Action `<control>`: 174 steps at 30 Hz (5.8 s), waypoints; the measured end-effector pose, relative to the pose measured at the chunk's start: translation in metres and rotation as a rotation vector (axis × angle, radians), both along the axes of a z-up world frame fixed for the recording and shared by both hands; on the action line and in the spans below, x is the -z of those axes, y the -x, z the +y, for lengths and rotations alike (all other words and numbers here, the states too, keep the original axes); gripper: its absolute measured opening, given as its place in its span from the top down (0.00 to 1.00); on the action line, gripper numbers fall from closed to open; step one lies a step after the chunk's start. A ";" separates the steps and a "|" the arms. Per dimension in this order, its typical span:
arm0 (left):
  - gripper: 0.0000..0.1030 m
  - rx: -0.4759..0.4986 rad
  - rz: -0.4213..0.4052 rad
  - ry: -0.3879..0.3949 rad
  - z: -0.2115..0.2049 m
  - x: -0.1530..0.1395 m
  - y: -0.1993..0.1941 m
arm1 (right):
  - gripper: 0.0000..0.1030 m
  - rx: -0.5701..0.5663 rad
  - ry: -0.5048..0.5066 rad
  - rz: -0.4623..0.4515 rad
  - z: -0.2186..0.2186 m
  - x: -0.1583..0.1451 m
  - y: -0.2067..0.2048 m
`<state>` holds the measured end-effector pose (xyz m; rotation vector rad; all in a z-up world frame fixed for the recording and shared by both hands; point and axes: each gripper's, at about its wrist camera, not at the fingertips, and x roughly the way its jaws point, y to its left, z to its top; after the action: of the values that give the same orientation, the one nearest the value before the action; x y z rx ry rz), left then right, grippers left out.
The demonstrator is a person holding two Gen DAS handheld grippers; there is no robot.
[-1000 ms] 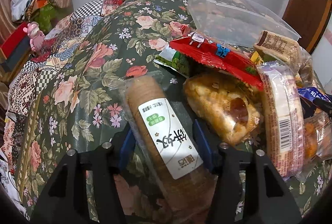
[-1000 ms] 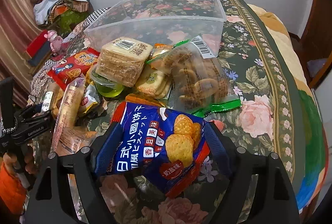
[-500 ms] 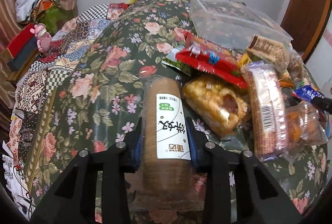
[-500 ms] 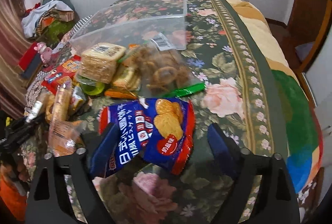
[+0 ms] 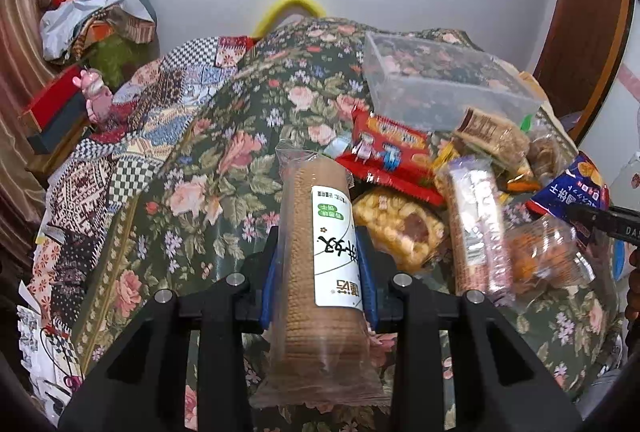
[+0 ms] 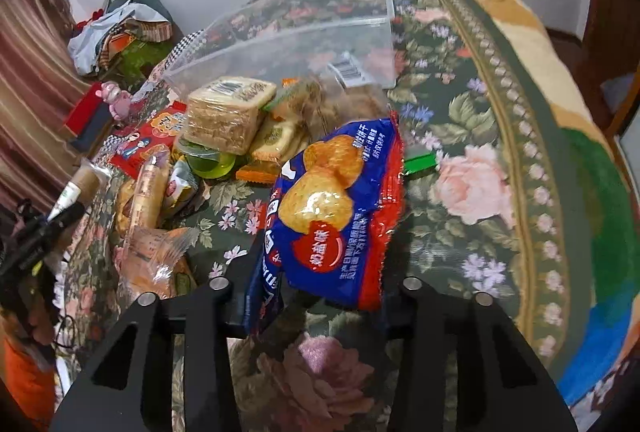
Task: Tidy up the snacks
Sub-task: 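Lower the cracker roll into the clear box with the left tool while the right drops the blue bag in, then grasp the red cartoon snack bag with the left tool while the right grasps the cookie bag, then drop the red bag into the box with the left tool while the right drops the cookie bag in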
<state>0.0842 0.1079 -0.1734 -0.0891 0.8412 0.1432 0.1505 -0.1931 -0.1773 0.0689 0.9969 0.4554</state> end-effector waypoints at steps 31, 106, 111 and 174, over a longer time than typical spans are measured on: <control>0.67 0.169 -0.226 0.070 -0.060 -0.090 -0.115 | 0.62 -0.007 -0.002 -0.320 0.020 -0.088 -0.053; 0.29 0.218 0.192 0.063 -0.022 0.017 -0.139 | 0.26 -0.005 0.122 -0.142 -0.010 -0.029 -0.064; 0.24 0.235 0.214 0.039 -0.032 0.034 -0.135 | 0.26 -0.018 0.121 -0.106 -0.009 -0.014 -0.058; 0.38 0.242 -0.122 0.105 -0.069 -0.086 -0.188 | 0.57 -0.049 -0.009 -0.331 0.032 -0.095 -0.084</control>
<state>0.2725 0.0387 -0.0870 -0.0924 0.7309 -0.1333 0.2348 -0.1612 -0.0819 -0.0229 0.6720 0.4983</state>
